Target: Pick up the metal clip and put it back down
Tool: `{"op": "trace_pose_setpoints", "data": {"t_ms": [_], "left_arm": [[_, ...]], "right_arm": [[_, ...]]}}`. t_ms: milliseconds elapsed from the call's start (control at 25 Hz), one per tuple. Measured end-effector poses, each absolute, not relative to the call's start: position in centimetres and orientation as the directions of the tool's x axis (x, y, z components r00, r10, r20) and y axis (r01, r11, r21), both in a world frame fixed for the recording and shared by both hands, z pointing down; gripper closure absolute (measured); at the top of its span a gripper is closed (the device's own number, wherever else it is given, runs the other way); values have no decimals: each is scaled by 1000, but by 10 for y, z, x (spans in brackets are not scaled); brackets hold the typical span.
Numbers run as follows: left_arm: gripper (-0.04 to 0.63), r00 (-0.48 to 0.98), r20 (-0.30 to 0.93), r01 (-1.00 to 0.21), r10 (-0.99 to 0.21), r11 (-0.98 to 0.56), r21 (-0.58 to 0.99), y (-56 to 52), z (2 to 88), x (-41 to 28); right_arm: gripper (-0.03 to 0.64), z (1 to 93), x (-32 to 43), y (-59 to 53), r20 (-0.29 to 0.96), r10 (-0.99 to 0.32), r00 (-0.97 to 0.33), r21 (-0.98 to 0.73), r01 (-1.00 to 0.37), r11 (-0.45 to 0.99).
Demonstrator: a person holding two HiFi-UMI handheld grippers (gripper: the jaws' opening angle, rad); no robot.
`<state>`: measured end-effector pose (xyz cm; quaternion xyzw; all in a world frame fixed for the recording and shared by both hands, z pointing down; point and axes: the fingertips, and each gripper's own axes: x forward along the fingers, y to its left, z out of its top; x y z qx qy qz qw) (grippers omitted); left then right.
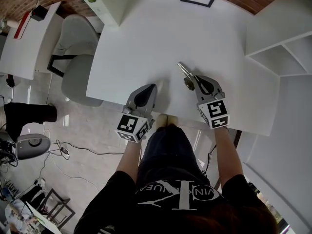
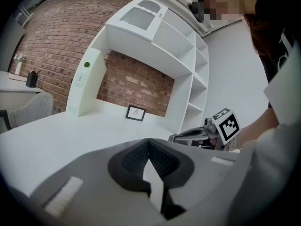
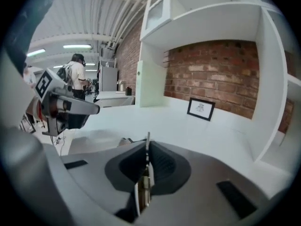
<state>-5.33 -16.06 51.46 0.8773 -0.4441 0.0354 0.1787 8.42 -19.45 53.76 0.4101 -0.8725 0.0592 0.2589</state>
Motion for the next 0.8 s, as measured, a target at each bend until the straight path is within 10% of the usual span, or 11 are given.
{"op": "trace_pose_setpoints", "data": {"t_ms": [800], "left_arm": [[584, 590, 193, -801, -784, -539, 261, -156, 494, -55]], "right_arm": [[604, 512, 106, -200, 415, -742, -527, -99, -837, 539]]}}
